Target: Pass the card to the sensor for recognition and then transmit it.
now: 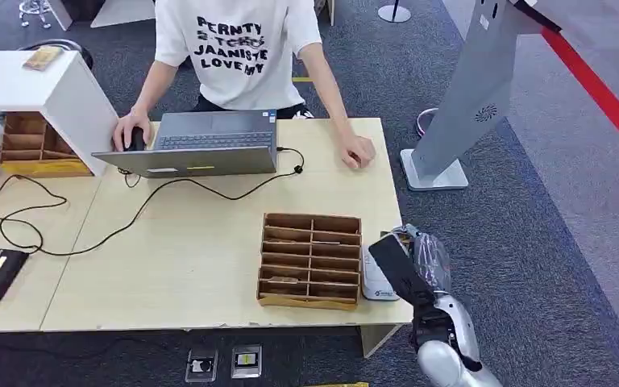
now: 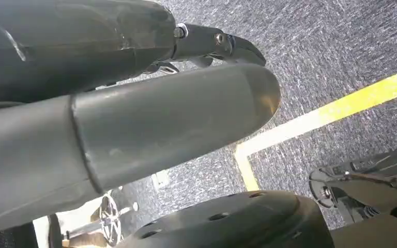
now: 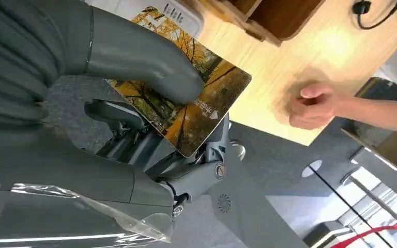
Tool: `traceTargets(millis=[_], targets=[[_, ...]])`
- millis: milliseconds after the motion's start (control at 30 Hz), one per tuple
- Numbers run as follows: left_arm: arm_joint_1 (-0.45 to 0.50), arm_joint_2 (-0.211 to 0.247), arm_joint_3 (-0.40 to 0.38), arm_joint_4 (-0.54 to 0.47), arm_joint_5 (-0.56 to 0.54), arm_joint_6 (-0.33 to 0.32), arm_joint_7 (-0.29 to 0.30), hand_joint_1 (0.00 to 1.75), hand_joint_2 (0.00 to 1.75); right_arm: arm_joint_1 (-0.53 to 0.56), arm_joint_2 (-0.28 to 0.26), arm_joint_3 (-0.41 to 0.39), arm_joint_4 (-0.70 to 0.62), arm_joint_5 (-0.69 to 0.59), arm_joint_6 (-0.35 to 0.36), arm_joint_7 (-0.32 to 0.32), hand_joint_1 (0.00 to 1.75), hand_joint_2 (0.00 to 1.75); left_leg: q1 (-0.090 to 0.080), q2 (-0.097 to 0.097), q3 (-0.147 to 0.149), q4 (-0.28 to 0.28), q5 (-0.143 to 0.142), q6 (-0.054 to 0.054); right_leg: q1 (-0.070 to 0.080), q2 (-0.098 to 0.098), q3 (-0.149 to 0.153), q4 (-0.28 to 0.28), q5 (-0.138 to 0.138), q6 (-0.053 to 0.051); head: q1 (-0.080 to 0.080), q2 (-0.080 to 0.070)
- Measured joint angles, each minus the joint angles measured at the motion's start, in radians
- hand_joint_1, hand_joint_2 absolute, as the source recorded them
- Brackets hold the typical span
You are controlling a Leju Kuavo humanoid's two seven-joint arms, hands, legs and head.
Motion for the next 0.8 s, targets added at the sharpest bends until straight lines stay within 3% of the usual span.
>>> traceTargets(millis=[333, 800], targets=[[0.0, 0.002, 0.0, 0.0, -0.003, -0.002, 0.002, 0.0, 0.0, -0.014, -0.044, -0.014, 0.025, -0.047, 0.048, 0.01, 1.75, 1.75, 0.0, 0.0, 0.0, 0.0, 0.0, 0.0, 0.0, 0.0, 0.0, 0.0, 0.0, 0.0, 0.0, 0.0], [0.0, 0.002, 0.003, 0.0, 0.012, 0.017, 0.014, 0.0, 0.0, -0.077, -0.039, 0.003, 0.136, -0.125, 0.118, -0.079, 1.75, 1.75, 0.0, 0.0, 0.0, 0.0, 0.0, 0.0, 0.0, 0.0, 0.0, 0.0, 0.0, 0.0, 0.0, 0.0]])
